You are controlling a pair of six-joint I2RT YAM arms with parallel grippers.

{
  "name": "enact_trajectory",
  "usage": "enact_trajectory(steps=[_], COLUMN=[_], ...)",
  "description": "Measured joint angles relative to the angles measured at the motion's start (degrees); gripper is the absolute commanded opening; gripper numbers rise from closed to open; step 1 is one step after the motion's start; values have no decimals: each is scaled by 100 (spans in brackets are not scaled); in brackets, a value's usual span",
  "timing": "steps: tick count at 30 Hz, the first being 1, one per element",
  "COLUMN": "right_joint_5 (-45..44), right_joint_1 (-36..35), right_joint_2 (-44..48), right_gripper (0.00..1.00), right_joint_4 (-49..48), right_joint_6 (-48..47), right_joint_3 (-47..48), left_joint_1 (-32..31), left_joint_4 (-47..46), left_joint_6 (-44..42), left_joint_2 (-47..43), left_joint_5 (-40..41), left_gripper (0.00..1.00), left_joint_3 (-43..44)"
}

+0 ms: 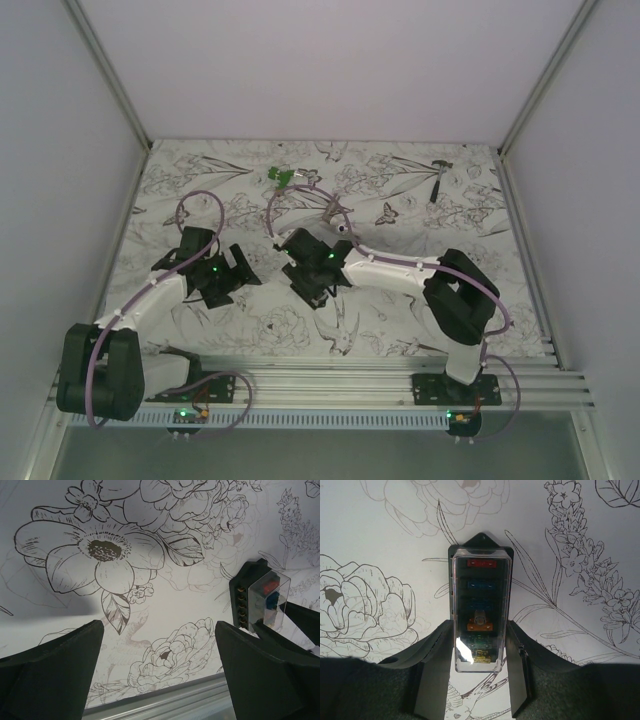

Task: Snap on the fuse box
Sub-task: Close the fuse box cover on the fuse box base.

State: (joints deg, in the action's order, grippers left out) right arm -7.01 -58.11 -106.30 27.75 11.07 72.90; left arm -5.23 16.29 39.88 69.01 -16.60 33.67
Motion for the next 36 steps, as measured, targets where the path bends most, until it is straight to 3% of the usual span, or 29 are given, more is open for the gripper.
enact_trajectory(steps=[10, 14, 24, 36], right_joint_5=[4, 11, 726, 1683], right_joint_1=[-7, -11, 619, 1088], right_joint_2=[20, 267, 1899, 1762], right_gripper=[61, 63, 54, 43], right_joint_4=[55, 96, -892, -1749], right_joint_6=[-17, 9, 761, 1447], right_joint_3=[-33, -170, -1349, -2216], left_joint_1=[-343, -654, -1381, -1700], left_joint_4=[-35, -63, -234, -317], left_joint_6=[15, 22, -4, -225], left_joint_2=[4, 118, 1207, 2337], left_joint_5=[-125, -129, -109, -203], left_gripper=[96, 91, 71, 60], left_joint_3=[22, 221, 1298, 2048])
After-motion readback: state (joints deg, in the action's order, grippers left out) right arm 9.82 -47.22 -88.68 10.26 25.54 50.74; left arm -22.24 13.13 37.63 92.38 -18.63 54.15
